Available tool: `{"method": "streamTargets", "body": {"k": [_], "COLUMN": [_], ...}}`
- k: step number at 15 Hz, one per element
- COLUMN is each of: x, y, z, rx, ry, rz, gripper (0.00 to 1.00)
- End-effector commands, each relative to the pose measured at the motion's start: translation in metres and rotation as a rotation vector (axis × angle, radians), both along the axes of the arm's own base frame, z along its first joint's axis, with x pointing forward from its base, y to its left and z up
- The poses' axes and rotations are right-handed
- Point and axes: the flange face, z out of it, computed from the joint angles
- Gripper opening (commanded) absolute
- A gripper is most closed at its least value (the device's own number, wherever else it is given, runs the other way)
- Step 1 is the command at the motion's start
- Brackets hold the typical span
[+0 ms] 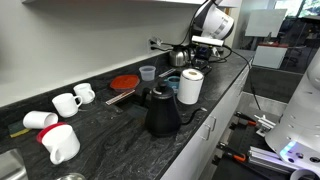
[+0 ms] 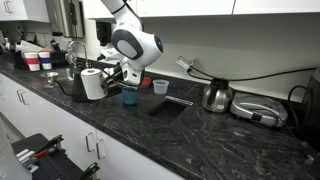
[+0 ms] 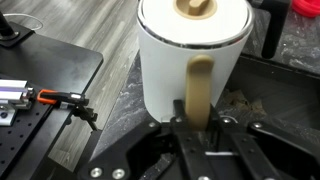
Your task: Move the jar closer to the kettle
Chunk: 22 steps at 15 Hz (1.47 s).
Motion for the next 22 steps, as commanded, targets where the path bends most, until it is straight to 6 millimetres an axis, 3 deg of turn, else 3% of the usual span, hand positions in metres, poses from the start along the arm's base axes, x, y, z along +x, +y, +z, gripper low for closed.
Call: {"method": "streamTargets", "body": {"k": [1, 7, 14, 22], "x": [0.016, 0.038, 0.048, 0.061], "y": [0.013, 0.037, 0.044, 0.058], "z": [0.001, -0.001, -0.009, -0.015], "rx": [-0.008, -0.077, -0.184, -0.204], "ry": [0.005, -0.002, -0.002, -0.016], "rz": [0.061, 0.211, 0.452, 0.534], "gripper": [0.06, 0.06, 0.06, 0.06]}}
